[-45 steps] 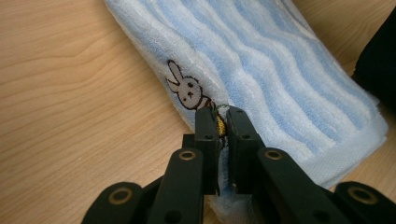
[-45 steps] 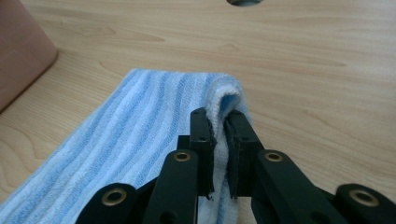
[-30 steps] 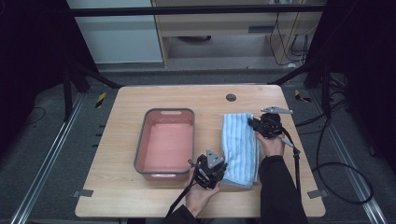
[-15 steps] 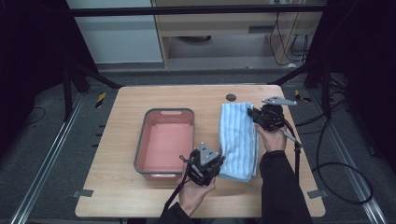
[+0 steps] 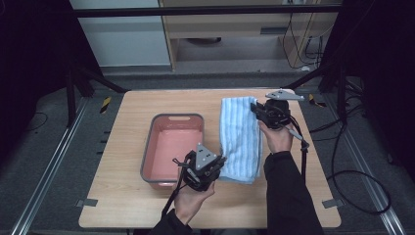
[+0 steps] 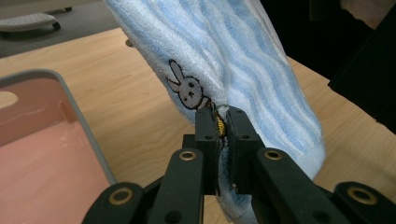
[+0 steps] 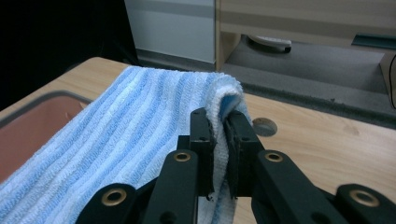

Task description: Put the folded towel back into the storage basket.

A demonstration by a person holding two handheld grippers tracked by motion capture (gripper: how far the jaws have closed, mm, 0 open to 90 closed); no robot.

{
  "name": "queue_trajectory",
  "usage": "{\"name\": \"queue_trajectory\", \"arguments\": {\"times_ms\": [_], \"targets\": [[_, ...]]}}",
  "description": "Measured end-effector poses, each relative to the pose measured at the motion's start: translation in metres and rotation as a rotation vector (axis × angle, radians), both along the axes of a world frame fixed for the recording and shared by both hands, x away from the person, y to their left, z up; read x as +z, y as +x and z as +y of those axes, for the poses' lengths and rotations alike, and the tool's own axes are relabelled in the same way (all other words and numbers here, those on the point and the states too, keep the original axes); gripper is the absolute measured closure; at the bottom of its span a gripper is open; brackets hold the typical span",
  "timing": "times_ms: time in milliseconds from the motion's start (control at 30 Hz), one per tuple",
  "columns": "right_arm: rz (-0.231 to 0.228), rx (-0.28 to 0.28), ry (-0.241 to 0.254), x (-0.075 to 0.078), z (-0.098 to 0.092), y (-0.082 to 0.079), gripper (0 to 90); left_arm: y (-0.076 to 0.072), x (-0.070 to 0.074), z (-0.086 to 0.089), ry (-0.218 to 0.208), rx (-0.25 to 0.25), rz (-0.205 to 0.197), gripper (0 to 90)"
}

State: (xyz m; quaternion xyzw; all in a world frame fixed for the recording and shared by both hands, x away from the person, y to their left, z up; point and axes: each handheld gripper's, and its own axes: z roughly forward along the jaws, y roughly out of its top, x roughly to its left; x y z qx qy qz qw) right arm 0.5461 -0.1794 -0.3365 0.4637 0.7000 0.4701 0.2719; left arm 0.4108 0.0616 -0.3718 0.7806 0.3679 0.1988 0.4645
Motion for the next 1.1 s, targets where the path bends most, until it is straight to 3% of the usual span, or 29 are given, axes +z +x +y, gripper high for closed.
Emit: {"name": "queue_trajectory", "arguments": {"times_ms": [200,500,1100], "targets": [[-0.028,0.014,-0.001,0.020,0.018,0.000,82.9,0.000,0.017,0.021,-0.016,0.017,-0.014,84.4],[-0.050,0.042,0.009,0.034,0.048,0.005,82.9,-0.002,0.030,0.047,-0.015,0.051,-0.037,84.4],[-0.095,0.087,0.028,0.041,0.108,0.012,82.9,-0.004,0.040,0.107,-0.013,0.154,-0.061,84.4]]}}
